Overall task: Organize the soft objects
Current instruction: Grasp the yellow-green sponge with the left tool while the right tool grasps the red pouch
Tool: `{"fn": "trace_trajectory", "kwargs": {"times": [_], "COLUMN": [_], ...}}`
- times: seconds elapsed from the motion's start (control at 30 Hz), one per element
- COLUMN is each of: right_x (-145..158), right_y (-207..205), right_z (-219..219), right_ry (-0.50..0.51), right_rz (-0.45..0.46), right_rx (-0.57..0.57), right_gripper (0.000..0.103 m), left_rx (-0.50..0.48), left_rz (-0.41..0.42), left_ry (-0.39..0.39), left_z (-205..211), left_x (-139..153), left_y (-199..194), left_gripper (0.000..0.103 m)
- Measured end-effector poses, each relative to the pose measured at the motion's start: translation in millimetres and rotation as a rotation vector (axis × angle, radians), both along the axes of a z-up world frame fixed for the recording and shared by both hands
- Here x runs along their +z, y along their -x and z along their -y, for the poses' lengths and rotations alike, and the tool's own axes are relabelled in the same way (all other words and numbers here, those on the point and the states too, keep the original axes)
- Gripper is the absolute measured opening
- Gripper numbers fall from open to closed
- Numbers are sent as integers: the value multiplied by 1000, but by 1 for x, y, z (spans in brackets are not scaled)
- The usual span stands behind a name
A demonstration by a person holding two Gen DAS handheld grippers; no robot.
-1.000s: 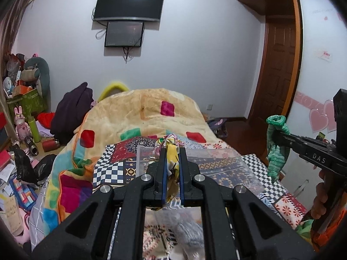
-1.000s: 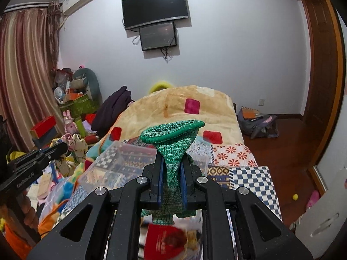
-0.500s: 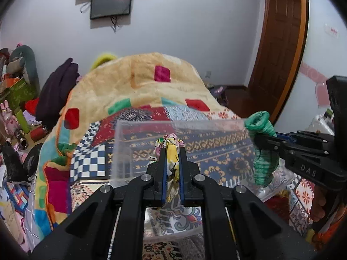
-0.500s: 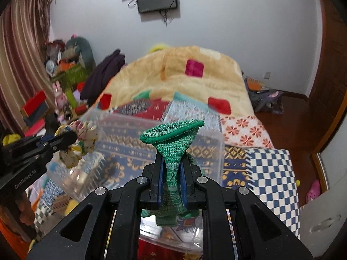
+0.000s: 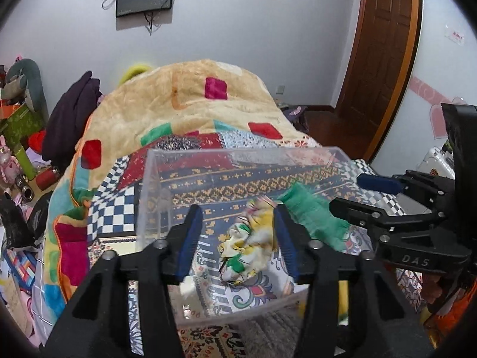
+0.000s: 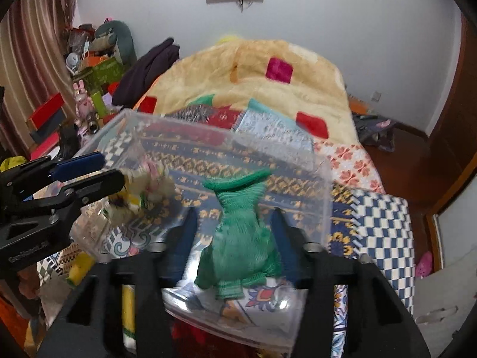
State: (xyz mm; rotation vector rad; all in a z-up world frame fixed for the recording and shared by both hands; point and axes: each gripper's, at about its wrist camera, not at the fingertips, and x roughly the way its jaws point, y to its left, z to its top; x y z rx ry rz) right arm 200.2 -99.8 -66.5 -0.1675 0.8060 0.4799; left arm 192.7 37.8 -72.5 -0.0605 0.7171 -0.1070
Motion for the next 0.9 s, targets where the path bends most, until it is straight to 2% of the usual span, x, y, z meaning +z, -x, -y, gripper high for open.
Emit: {"fn": "trace_trajectory", "kwargs": {"times": [0.13, 0.3, 0.47, 0.63, 0.8, 0.9], "right_x": [18, 36, 37, 16, -14, -32], "right_y": [8, 29, 53, 69, 70, 72], "right_z": [10, 30, 45, 53, 59, 59], "right_ry": [-21, -75, -66, -52, -75, -94], "right_rz": [45, 78, 85, 31, -69, -129], "right_rx": [-12, -18, -19, -25, -27, -17], "right_gripper": [66, 74, 74, 74, 74, 74], "left_rx": [11, 12, -22, -63, -91, -100], "left_rz": [44, 116, 119, 77, 21, -3], "left_ry": [1, 4, 21, 33, 1, 14], "left_z": [0, 5, 17, 35, 53, 59], "left_x": [18, 35, 36, 20, -6, -17], "left_y": [15, 43, 61, 69, 70, 68], "left_gripper": [67, 91, 93, 93, 93, 93]}}
